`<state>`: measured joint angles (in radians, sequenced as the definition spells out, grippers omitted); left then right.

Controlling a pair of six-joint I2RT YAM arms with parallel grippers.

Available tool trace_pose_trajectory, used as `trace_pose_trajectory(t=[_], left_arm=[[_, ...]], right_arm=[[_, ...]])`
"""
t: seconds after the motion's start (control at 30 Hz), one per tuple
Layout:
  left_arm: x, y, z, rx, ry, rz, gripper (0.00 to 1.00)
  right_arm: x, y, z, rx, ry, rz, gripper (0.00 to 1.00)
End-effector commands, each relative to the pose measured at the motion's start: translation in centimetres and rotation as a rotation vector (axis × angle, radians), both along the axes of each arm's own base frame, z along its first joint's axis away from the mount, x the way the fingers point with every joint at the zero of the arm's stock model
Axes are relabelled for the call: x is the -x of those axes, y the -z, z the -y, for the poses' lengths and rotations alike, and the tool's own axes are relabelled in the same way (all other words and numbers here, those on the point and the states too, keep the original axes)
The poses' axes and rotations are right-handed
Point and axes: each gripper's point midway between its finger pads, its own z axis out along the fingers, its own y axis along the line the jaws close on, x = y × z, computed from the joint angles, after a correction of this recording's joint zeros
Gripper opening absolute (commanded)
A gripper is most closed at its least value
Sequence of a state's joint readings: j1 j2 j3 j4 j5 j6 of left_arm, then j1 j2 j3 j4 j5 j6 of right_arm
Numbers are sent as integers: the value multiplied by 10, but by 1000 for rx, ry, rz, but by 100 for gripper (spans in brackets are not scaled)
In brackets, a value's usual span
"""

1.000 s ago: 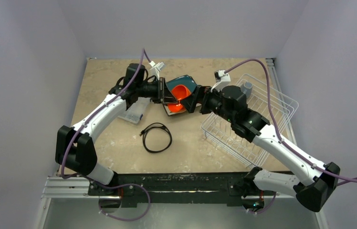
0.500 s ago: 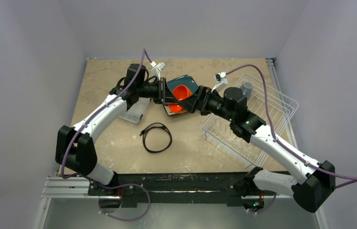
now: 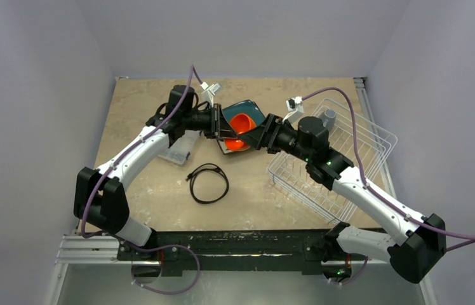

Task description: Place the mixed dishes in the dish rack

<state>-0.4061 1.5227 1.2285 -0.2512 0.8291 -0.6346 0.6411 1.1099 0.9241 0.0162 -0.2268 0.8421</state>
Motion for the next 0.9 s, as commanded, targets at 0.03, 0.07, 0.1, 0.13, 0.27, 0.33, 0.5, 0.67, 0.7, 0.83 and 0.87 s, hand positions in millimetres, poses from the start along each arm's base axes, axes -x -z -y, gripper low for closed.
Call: trace_pose_trajectory(t=[0.03,0.07,0.1,0.13,0.27,0.33,0.5,0.67,0.7,0.83,0.87], left_arm=[[2,-21,0,7,9,79,0],[1,-20,-1,-7,-1,75,0],[1,-19,-2,-19,-9,74,0],[1,-18,-3,-30,-15,70,4],[1,-16,-4,-52,-24,51,40],[0,-14,-7,-73,-42,47,50],[-5,-12,-19,-142,-104,73,58],[-8,-9,-28,-200,-149,85,60],[-8,-10,-27,-192,-142,84,60],[-5,-12,-21,-159,-115,68,60],[-4,-11,-21,-156,-112,64,60]], right_arm=[[-8,-17,3,-26,40,35,0],[-10,-14,4,-19,49,31,0],[-10,-12,5,-15,58,28,0],[-11,-11,7,-15,65,28,0],[-15,-11,14,-11,103,30,0],[-19,-13,20,3,137,39,0],[-29,-5,41,110,235,32,0],[-48,7,107,388,512,82,0],[-51,8,124,455,575,103,0],[-53,13,170,673,740,104,0],[-54,17,181,743,779,95,0]])
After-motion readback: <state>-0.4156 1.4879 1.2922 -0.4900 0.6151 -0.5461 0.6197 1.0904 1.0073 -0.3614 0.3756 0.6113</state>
